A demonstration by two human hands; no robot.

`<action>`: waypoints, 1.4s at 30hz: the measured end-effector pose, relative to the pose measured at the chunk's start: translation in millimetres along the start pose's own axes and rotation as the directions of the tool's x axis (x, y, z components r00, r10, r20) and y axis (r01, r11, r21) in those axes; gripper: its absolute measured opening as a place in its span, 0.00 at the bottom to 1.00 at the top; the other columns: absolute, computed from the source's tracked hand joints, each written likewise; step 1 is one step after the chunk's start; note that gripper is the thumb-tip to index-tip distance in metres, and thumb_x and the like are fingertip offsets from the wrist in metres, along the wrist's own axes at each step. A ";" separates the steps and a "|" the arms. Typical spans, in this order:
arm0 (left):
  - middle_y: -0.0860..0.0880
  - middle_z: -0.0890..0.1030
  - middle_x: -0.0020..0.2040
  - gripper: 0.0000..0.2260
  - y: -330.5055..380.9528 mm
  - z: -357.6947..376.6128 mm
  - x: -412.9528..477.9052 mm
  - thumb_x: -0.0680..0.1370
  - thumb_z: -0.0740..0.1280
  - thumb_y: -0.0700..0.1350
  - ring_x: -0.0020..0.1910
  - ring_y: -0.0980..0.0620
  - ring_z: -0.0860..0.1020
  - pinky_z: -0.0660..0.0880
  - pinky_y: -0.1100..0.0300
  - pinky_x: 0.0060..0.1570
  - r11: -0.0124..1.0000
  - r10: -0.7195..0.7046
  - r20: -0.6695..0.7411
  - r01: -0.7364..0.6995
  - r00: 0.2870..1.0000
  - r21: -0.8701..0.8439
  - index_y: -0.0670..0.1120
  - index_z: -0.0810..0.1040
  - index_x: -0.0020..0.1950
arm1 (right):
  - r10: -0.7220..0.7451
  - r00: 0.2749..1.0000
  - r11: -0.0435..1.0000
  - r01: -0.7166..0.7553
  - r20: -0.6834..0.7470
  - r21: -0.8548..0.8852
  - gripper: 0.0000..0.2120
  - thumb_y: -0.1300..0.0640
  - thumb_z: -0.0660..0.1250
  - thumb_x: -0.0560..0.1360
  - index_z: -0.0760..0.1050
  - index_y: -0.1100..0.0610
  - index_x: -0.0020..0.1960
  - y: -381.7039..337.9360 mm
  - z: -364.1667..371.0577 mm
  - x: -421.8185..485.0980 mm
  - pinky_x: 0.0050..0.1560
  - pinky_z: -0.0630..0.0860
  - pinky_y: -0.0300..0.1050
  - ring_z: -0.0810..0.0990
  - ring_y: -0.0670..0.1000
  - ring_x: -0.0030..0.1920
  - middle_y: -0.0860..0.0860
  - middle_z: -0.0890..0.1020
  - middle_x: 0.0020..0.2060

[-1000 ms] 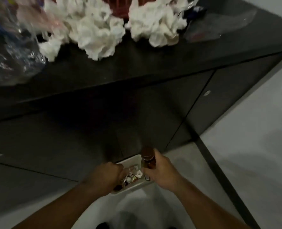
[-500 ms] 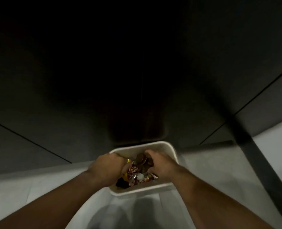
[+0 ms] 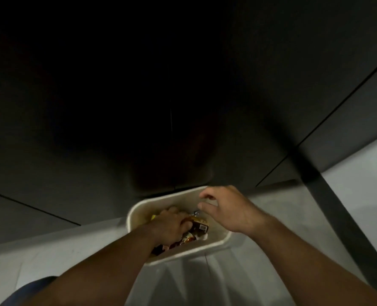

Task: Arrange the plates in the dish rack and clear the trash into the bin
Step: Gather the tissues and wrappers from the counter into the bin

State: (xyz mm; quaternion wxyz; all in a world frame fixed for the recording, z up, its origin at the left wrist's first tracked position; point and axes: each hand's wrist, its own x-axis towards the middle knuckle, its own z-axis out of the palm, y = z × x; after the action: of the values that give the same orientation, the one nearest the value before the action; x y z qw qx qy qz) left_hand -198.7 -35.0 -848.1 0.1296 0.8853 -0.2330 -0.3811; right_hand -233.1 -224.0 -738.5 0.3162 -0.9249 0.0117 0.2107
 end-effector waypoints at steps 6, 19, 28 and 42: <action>0.55 0.81 0.57 0.14 11.3 -33.6 -18.0 0.81 0.56 0.56 0.53 0.55 0.78 0.72 0.60 0.53 0.994 0.110 -0.170 -0.112 0.979 -0.006 0.56 0.79 0.59 | -0.054 0.998 0.995 0.050 -0.043 -0.090 0.09 0.46 0.61 0.81 0.76 0.44 0.59 -4.4 -36.9 -29.0 0.53 0.78 0.48 0.77 0.43 0.50 0.42 0.79 0.52; 0.57 0.74 0.38 0.17 274.2 -301.6 -271.7 0.80 0.53 0.59 0.34 0.60 0.72 0.70 0.65 0.36 0.820 0.570 -0.366 -0.484 0.736 0.304 0.53 0.78 0.45 | -0.104 0.948 0.995 0.103 -0.300 -0.018 0.05 0.46 0.63 0.80 0.77 0.43 0.52 -130.3 -316.2 -201.4 0.48 0.77 0.41 0.77 0.40 0.47 0.40 0.77 0.46; 0.57 0.76 0.41 0.11 405.0 -460.2 -380.3 0.79 0.61 0.56 0.38 0.61 0.74 0.71 0.66 0.39 0.820 0.567 -0.554 -0.485 0.610 0.305 0.52 0.79 0.46 | -0.149 0.899 0.988 0.116 -0.413 -0.105 0.05 0.46 0.66 0.78 0.77 0.44 0.53 -223.8 -502.4 -300.5 0.49 0.77 0.41 0.77 0.40 0.46 0.40 0.77 0.46; 0.57 0.78 0.45 0.07 411.9 -544.8 -348.5 0.79 0.64 0.51 0.45 0.60 0.75 0.73 0.63 0.47 0.839 0.514 -0.690 -0.465 0.509 0.281 0.51 0.80 0.49 | -0.078 0.822 0.988 -0.012 -0.565 -0.154 0.11 0.45 0.67 0.77 0.76 0.46 0.57 -237.9 -561.6 -264.1 0.50 0.75 0.39 0.76 0.41 0.49 0.41 0.75 0.49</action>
State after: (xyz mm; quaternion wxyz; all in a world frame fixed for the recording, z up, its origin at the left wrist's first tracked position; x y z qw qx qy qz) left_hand -136.9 -182.0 -98.1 0.2886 0.8619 -0.4104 0.0730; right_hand -222.1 -394.5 -96.2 0.2312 -0.9668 0.0736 -0.0799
